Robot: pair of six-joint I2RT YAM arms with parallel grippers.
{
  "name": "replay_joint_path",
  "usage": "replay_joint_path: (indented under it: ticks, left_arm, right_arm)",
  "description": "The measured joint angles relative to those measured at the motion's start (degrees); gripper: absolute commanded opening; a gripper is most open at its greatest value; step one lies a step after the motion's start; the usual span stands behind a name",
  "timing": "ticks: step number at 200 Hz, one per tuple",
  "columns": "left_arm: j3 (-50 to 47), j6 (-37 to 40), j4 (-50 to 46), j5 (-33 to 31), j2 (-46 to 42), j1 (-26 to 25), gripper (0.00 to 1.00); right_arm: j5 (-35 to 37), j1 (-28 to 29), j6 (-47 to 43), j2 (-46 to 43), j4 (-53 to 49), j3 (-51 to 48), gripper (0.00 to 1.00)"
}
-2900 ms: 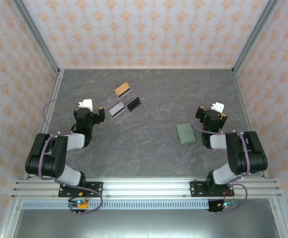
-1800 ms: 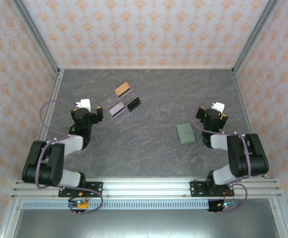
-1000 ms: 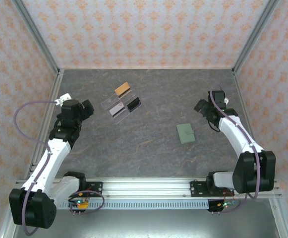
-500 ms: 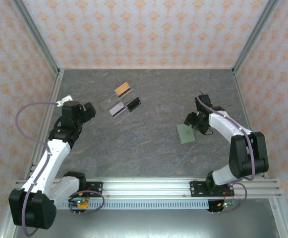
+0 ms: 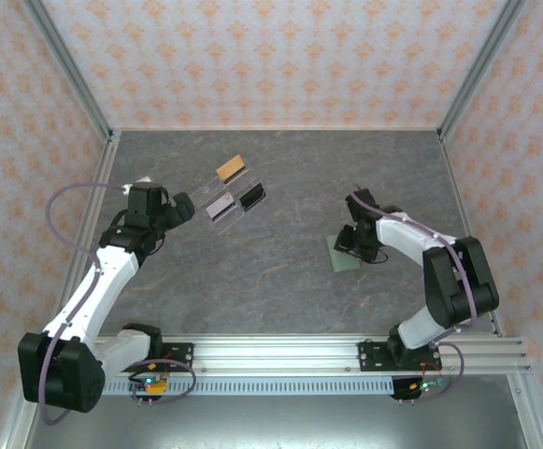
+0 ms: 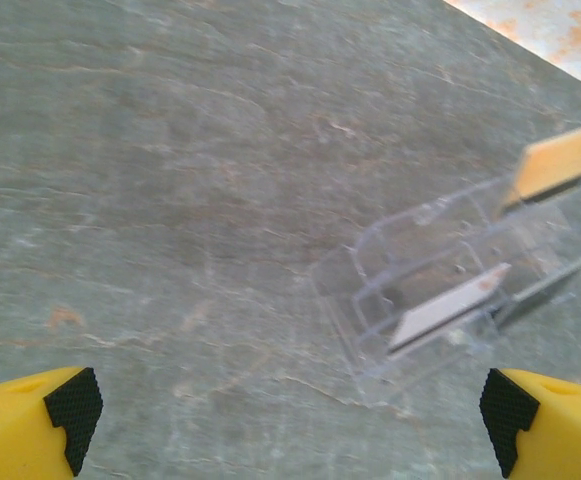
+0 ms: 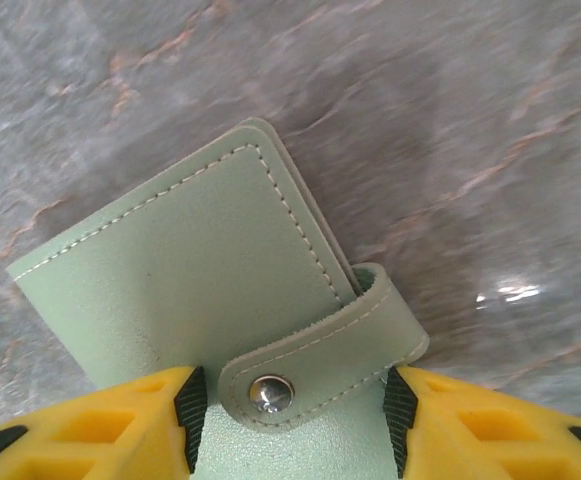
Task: Take the credit cards out of the card holder
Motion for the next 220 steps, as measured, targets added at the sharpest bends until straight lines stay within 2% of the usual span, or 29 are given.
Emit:
replay_joint_path:
  ticks: [57,85,133,164,220]
  left_arm:
    - [2.0,-5.7,0.3,5.0,5.3,-10.1,1.0]
    - [2.0,-9.2,2.4,6.3,9.4,-15.6,1.0]
    - [1.4,-16.5,12.3,10.8,17.3,-21.0,0.88]
    - [1.0,-21.0,19.3,14.2,23.7,-22.6,0.81]
    - [0.9,-27.3,27.4,18.3,32.1,-24.7,0.64]
  right_arm:
    - [-2.4,12.2,8.1,11.4,6.6,10.7,0.49]
    - [-4.8,15.1,9.6,15.6,9.4,15.6,0.51]
    - [-3.9,13.5,6.2,15.3,6.3,16.9,0.5]
    - [-4.3,10.8,1.5,15.2,3.8,16.8,0.46]
    - [-5.8,10.8,-3.5,15.3,0.8,16.7,0.39]
